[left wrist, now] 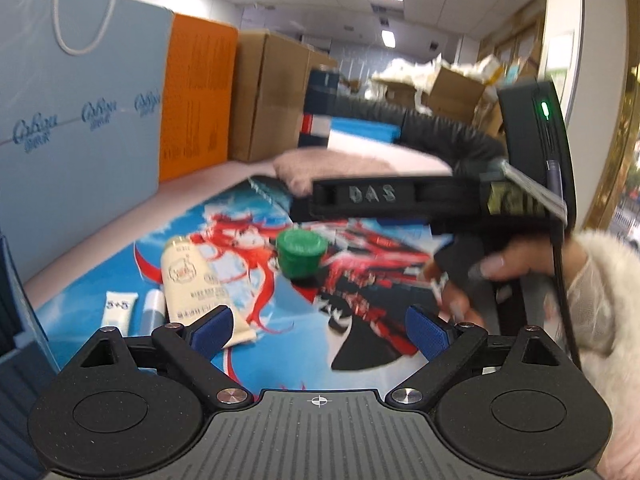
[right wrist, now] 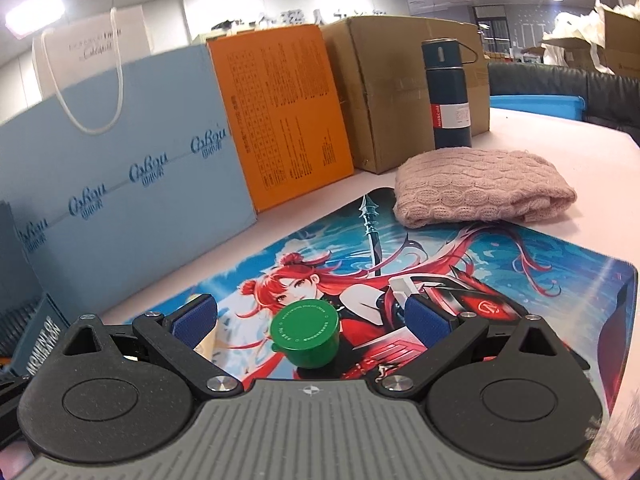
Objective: Organize rigid objects
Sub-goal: 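Lower the right gripper onto the green jar and grasp it, then lift the green jar and carry it over the blue box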
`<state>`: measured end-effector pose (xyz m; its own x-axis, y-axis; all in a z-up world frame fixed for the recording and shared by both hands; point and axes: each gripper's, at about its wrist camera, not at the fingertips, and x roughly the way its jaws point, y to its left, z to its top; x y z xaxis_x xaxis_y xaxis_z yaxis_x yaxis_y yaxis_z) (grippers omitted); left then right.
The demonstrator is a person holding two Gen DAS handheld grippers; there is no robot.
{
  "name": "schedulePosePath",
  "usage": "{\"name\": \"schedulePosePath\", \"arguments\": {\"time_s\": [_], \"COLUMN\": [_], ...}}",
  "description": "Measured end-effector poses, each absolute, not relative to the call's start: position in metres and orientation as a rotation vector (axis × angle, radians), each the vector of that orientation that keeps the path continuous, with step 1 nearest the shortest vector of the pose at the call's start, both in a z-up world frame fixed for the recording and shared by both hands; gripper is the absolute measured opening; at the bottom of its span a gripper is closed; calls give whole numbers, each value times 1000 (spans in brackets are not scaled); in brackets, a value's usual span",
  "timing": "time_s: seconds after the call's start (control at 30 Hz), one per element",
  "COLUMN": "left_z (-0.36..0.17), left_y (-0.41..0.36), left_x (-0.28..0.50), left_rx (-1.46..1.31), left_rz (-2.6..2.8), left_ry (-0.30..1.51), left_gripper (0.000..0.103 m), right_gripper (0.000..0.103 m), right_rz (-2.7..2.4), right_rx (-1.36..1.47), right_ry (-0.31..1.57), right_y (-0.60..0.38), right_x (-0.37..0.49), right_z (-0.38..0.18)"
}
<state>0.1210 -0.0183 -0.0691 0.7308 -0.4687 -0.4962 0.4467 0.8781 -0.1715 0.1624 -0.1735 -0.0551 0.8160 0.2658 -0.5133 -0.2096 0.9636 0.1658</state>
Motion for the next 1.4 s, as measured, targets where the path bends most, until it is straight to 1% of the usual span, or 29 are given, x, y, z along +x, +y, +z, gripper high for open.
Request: {"name": "schedulePosePath", "arguments": {"time_s": [0.17,0.23,0.3,0.6,0.7,0.87,1.03,1.4], "left_z": [-74,-75,-75,-76,-77,-78,-77,-66], "left_y": [-15,-13,-12,-13,-14,-14,-13,-6], "left_x": [127,129,129,131,131,132,132,127], "left_rx": [-49,-56,-56,-50,-49,-52,-56,-107], "left_rz": [-472,-462,-461,-467,-471,-468,-466,-481], "left_ry": [590,599,605,615,616,623,620,562], "left_gripper": [95,95,95,95,95,95,95,95], "right_gripper": [98,95,87,67,62,57,47,46], "right_rz": [253,250,245,226,230,235,249,270], "right_rx": [48,25,1,-58,-64,-82,-101,-28], "right_ry": [582,582,582,578,588,595,595,575], "right_y": [-164,-159,-155,-147,-146,-143,-139,-147], "right_x": [172,175,179,186,188,190,191,183], "right_z": [-66,-70,-74,-88,-91,-97,-98,-85]}}
